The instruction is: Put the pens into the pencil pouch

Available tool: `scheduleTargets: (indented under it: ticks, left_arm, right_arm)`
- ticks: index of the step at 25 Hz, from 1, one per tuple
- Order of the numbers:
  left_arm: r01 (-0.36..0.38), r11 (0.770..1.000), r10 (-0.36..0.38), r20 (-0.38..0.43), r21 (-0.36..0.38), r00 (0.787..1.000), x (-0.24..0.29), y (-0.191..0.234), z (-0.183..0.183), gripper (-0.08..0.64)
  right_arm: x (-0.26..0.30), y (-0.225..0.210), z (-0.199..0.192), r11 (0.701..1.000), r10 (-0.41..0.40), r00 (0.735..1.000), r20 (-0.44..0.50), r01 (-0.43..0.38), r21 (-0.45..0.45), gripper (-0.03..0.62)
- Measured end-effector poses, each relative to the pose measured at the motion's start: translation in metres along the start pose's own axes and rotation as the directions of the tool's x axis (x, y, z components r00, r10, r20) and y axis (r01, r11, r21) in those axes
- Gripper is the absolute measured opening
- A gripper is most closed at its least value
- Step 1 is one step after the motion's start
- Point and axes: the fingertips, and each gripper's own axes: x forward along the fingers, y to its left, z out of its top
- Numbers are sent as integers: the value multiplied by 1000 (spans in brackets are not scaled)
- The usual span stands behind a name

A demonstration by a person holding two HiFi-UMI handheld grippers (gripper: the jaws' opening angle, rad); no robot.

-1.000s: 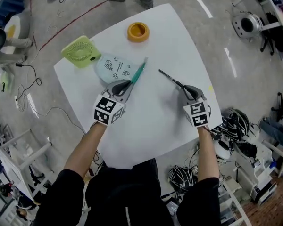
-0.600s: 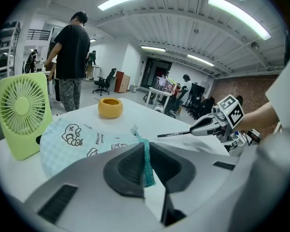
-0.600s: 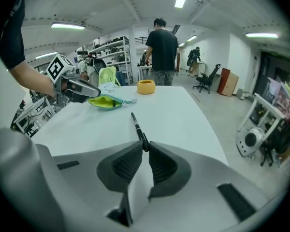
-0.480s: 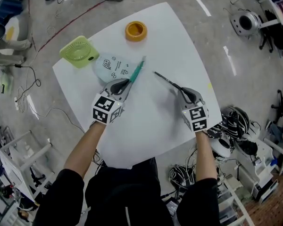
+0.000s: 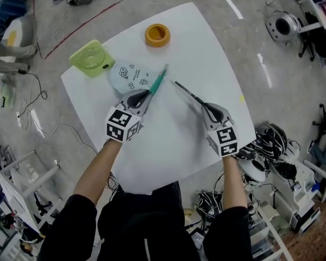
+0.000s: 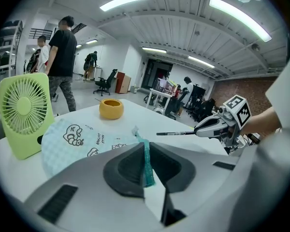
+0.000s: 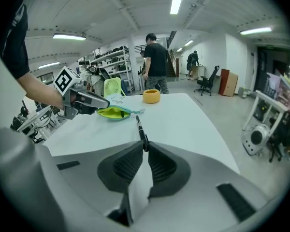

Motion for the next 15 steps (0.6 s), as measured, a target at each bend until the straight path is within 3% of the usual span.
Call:
scheduleTargets:
  ticks: [15]
  left_arm:
    - [-3,1000,3,7,-15,1000,-3,2,1,49]
  right_arm:
    - [10,57,14,992,126,991,32,-125,-32,44]
